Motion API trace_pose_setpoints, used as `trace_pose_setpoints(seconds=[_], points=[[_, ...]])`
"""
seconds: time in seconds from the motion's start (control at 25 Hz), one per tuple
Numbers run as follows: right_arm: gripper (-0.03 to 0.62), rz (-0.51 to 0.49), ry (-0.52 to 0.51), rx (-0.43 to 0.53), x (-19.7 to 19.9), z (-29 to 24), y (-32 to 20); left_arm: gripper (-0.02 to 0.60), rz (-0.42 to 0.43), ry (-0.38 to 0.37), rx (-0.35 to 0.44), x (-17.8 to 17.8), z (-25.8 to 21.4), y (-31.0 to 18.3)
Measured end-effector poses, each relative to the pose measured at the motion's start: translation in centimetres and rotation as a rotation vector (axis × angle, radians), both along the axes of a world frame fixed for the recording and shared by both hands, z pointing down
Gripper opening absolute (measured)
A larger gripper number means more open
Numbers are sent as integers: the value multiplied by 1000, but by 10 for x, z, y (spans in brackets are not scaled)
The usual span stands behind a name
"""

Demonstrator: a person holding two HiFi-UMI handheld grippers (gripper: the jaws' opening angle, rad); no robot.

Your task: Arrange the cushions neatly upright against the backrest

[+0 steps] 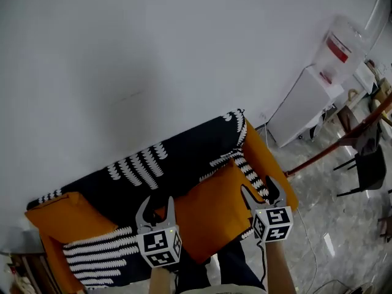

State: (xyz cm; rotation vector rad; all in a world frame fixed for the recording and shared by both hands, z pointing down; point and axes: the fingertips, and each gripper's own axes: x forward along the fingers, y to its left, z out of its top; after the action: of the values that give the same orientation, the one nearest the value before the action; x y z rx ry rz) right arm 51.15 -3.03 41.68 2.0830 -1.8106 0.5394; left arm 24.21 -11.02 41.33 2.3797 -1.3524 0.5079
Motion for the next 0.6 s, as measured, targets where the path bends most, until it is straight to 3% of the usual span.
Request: trace_pose_setpoints(seconds=[0.6], points=[[353, -266, -23, -269, 51, 137, -73, 215, -322, -103, -237, -18, 118, -4]])
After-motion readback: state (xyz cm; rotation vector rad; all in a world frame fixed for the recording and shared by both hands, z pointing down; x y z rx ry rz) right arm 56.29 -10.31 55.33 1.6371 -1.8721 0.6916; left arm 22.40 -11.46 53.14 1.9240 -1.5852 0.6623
